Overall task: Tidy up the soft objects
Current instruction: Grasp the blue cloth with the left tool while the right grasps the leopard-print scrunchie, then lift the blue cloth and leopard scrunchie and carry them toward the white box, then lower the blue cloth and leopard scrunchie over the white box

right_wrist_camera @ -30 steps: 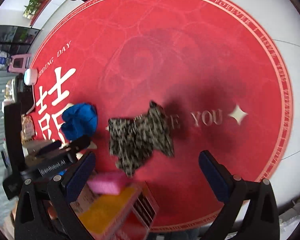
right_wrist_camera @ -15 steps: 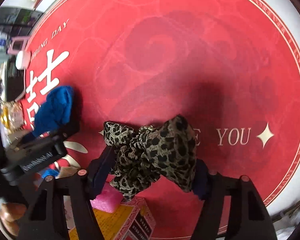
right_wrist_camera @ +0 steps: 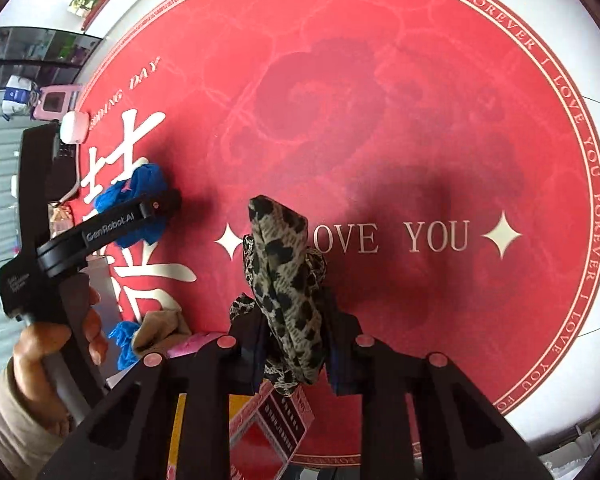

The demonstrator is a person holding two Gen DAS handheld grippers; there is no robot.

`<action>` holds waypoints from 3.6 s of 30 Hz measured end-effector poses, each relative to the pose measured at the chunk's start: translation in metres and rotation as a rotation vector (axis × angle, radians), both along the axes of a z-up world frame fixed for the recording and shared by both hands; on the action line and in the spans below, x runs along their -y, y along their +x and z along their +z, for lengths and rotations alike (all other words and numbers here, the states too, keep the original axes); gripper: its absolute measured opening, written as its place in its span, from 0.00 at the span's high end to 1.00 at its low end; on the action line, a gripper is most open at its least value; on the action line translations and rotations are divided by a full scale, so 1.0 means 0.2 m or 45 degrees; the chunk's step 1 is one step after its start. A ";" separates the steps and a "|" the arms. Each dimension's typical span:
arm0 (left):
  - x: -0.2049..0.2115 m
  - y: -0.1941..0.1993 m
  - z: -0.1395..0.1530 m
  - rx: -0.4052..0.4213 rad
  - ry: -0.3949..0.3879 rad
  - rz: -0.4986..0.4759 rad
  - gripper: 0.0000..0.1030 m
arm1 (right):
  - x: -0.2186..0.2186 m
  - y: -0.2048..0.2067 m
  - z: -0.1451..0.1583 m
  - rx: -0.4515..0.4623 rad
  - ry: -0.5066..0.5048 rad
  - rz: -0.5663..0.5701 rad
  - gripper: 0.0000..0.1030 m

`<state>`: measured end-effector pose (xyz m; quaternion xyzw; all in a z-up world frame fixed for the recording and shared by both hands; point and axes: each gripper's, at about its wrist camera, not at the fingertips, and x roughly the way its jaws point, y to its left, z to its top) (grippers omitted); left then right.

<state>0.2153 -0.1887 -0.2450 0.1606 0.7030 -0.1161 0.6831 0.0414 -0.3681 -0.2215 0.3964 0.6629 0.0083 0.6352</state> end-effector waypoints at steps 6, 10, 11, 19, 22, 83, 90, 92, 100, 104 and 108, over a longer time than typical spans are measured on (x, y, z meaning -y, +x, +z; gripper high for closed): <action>0.09 -0.01 0.11 -0.009 -0.068 -0.104 0.84 | 0.03 -0.06 0.11 0.041 -0.011 -0.030 0.76; 0.05 -0.05 0.30 0.069 -0.119 -0.139 0.84 | 0.04 -0.08 0.15 0.053 -0.038 -0.024 0.76; 0.02 -0.06 0.36 0.077 -0.134 -0.136 0.84 | 0.04 -0.08 0.16 0.052 -0.043 -0.025 0.76; -0.25 -0.28 0.57 0.058 -0.192 -0.148 0.84 | 0.00 -0.06 0.26 0.080 -0.087 -0.040 0.76; -0.36 -0.45 0.63 0.052 -0.212 -0.171 0.84 | 0.00 -0.05 0.33 0.114 -0.104 -0.038 0.76; -1.77 -1.07 1.08 0.139 -0.278 0.189 0.84 | -1.51 -0.37 1.34 0.407 -0.093 0.512 0.76; -1.89 -0.95 1.09 0.183 -0.241 0.335 0.84 | -1.71 -0.20 1.39 0.428 -0.096 0.622 0.76; -1.91 -0.93 1.09 0.193 -0.231 0.360 0.84 | -1.75 -0.15 1.38 0.425 -0.092 0.634 0.76; -1.98 -0.83 1.08 0.209 -0.198 0.446 0.84 | -1.87 0.02 1.38 0.415 -0.101 0.664 0.76; -1.99 -0.79 1.07 0.208 -0.189 0.470 0.84 | -1.90 0.09 1.38 0.421 -0.115 0.682 0.76; -2.00 -0.75 1.06 0.202 -0.197 0.486 0.84 | -1.93 0.15 1.38 0.425 -0.126 0.692 0.76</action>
